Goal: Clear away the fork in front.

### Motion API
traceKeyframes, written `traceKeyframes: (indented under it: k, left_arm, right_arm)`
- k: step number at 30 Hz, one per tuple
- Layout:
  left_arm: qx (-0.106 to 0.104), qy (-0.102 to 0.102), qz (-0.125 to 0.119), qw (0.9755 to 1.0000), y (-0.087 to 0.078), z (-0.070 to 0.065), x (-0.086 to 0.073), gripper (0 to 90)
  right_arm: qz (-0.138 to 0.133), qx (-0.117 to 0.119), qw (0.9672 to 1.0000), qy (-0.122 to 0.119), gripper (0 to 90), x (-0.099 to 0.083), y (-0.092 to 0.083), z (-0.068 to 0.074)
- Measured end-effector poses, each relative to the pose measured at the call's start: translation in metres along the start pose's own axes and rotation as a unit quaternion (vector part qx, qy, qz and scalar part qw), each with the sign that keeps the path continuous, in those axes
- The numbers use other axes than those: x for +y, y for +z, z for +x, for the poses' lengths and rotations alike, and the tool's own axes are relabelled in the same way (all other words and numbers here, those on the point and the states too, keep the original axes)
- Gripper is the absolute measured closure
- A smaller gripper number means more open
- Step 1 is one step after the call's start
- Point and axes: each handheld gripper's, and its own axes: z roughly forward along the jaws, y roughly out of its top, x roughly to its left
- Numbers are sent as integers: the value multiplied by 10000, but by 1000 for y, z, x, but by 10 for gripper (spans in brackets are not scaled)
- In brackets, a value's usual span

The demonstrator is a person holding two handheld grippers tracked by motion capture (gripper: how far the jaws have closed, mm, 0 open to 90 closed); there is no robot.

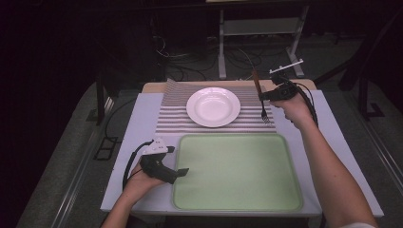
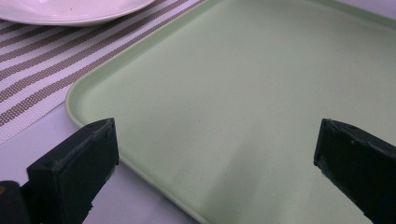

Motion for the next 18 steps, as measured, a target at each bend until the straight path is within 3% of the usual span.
traceKeyframes:
  k: [5, 18]
  left_arm:
    - [5, 13, 5, 10000, 0, -1, 0, 0]
    - [30, -45, -18, 10000, 0, 0, 0, 0]
  right_arm:
    - [-199, 410, 9986, -254, 768, -19, -19, 16]
    - [-455, 989, 9921, -632, 767, -60, -38, 47]
